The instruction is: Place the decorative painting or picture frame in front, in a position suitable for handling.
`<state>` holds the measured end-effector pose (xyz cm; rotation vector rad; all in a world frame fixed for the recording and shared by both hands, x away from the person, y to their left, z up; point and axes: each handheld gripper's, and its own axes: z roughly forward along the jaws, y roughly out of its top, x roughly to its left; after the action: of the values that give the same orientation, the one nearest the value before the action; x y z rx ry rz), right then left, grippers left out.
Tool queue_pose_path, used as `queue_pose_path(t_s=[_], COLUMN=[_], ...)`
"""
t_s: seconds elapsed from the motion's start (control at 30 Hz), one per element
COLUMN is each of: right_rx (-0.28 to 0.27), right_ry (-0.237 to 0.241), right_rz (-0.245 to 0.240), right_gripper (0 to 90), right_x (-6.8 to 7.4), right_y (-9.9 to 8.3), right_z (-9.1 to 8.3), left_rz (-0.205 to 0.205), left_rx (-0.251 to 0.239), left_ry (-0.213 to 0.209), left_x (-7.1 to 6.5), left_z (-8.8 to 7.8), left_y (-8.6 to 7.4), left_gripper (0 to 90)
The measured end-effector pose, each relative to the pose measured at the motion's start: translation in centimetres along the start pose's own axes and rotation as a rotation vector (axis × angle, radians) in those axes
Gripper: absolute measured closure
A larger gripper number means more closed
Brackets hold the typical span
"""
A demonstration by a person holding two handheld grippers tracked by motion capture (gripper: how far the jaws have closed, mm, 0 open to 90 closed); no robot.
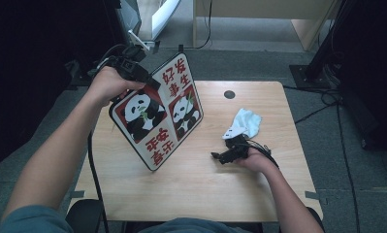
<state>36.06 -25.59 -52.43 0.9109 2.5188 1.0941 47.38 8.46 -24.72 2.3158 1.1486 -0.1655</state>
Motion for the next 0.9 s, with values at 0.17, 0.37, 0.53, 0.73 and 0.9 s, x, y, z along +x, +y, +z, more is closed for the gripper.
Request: queue_pose_path(t_s=[0.17,0.37,0.53,0.73,0.9], right_rx=[0.000,0.000,0.000,0.001,0.007], right_ry=[0.000,0.000,0.000,0.001,-0.001], right_rz=[0.000,0.000,0.000,0.001,-0.001], right_gripper=[7.1,7.0,7.0,5.8,3.3], right_x=[0.0,0.0,0.0,0.0,-0.1], right_y=[0.0,0.0,0.0,0.0,0.2], right_z=[0.0,0.0,0.0,0.0,0.3], left_rz=[0.018,0.042,0.080,0.110,0.120], left_rx=[-0.035,-0.090,-0.158,-0.207,-0.240], left_ry=[-0.005,0.004,-0.006,0.018,0.018], left_x=[0.1,0.4,0.4,0.1,0.1], left_z=[-0.4,-1.4,-2.5,-3.7,-4.4], left_y=[-0.3,-1.2,-2.4,-4.0,-5.4], left_gripper=[55.0,47.6,43.6,40.0,38.1])
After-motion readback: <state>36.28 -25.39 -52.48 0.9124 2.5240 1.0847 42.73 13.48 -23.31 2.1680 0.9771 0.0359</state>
